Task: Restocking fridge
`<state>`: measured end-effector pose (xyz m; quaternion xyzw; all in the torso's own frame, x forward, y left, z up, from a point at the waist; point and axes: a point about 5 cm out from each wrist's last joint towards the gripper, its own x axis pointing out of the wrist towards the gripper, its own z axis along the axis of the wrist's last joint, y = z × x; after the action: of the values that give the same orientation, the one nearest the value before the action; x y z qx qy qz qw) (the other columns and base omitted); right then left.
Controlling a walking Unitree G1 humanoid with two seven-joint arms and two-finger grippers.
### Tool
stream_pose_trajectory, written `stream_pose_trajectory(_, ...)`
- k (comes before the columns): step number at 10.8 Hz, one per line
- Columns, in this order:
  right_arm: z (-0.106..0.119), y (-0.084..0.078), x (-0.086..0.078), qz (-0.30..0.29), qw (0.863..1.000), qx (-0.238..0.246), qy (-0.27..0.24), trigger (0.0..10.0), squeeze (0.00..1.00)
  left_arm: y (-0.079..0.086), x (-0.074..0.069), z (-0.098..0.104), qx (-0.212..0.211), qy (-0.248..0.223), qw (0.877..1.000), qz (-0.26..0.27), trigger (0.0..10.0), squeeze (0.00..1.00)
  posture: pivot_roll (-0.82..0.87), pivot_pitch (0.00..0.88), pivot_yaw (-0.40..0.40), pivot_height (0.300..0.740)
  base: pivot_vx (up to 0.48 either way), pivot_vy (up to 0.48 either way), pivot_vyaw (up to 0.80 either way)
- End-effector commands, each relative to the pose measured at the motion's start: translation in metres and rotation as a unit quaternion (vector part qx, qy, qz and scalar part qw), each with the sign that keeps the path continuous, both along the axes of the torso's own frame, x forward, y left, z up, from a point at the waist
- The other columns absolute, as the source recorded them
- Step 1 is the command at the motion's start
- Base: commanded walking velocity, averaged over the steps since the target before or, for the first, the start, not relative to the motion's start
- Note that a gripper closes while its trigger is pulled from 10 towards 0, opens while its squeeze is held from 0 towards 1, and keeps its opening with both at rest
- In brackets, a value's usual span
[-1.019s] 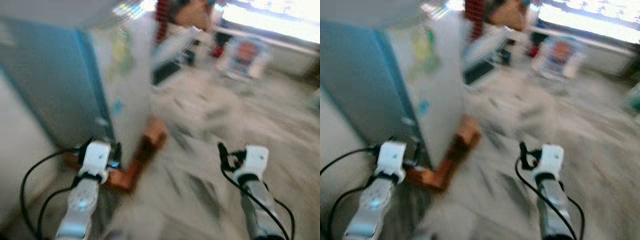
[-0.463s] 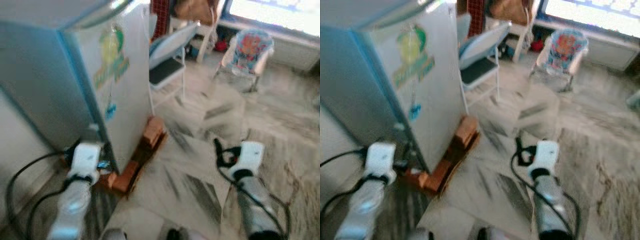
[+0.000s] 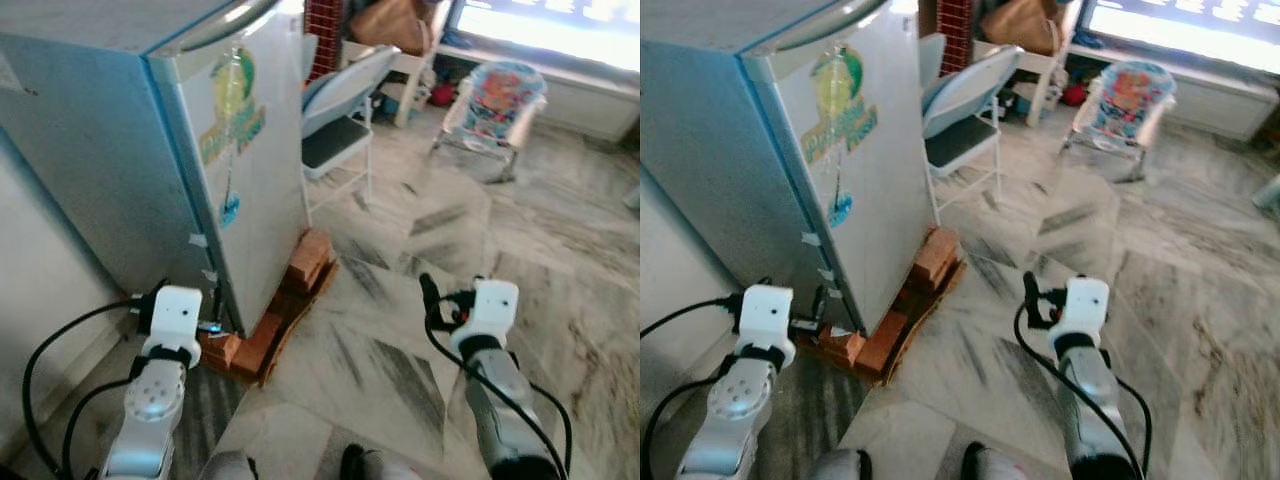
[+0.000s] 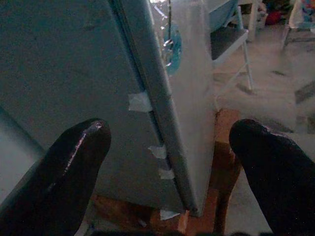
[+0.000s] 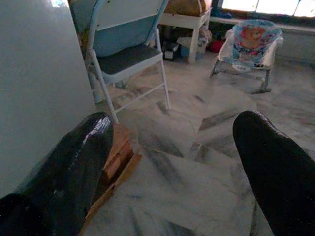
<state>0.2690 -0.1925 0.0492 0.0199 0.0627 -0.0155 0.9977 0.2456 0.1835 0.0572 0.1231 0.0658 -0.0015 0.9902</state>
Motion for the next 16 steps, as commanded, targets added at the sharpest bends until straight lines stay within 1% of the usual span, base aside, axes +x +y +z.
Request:
stream_pose_trajectory(1,0.0,0.0,0.001,0.0,1.0,-0.001,-0.001,10.0,0.0,0.003,0.002,0.0,0.002,0.0,1.0,-0.003,10.0,0.0,0.14,0.071,-0.028,0.74,0.0,0.364,0.0)
stream_pose_trajectory(2,0.0,0.001,0.001,0.001,1.0,0.0,-0.001,10.0,0.0,0.004,0.003,0.0,0.006,-0.002,1.0,0.0,10.0,0.0,0.14,0.076,-0.03,0.74,0.0,0.398,0.0)
stream_pose_trajectory(5,0.0,0.004,0.001,0.004,1.0,0.002,-0.003,10.0,0.0,0.001,0.002,-0.001,0.007,-0.001,1.0,-0.01,10.0,0.0,0.14,0.077,-0.028,0.74,0.0,0.426,0.0)
stream_pose_trajectory(7,-0.001,0.003,0.0,0.001,1.0,0.001,-0.003,10.0,0.0,-0.002,0.004,-0.001,0.004,-0.004,1.0,-0.02,10.0,0.0,0.14,0.076,-0.029,0.74,0.257,0.405,0.0)
stream_pose_trajectory(9,-0.001,0.003,0.0,0.001,1.0,0.0,-0.003,10.0,0.0,-0.005,0.006,0.0,0.006,-0.006,1.0,-0.026,10.0,0.0,0.13,0.075,-0.03,0.74,0.281,0.388,-0.8)
stream_pose_trajectory(10,-0.001,0.004,0.0,0.002,1.0,-0.001,-0.003,10.0,0.0,-0.007,0.006,0.0,0.008,-0.005,1.0,-0.03,10.0,0.0,0.13,0.075,-0.031,0.74,0.0,0.0,-0.8)
stream_pose_trajectory(12,-0.001,0.003,0.0,0.005,1.0,-0.003,-0.002,10.0,0.0,-0.016,0.004,0.004,-0.007,-0.027,0.998,-0.055,10.0,0.0,0.14,0.079,-0.037,0.74,0.0,0.0,-0.8)
stream_pose_trajectory(14,-0.001,0.003,0.002,0.0,1.0,-0.002,-0.004,10.0,0.0,-0.019,0.005,0.006,-0.011,-0.029,0.997,-0.066,10.0,0.0,0.14,0.069,-0.033,0.74,0.0,0.0,-0.72)
stream_pose_trajectory(16,-0.001,0.007,0.001,0.005,1.0,-0.002,-0.005,10.0,0.0,-0.019,0.009,0.009,-0.02,-0.036,0.996,-0.076,10.0,0.0,0.14,0.067,-0.034,0.74,0.0,0.0,0.0)
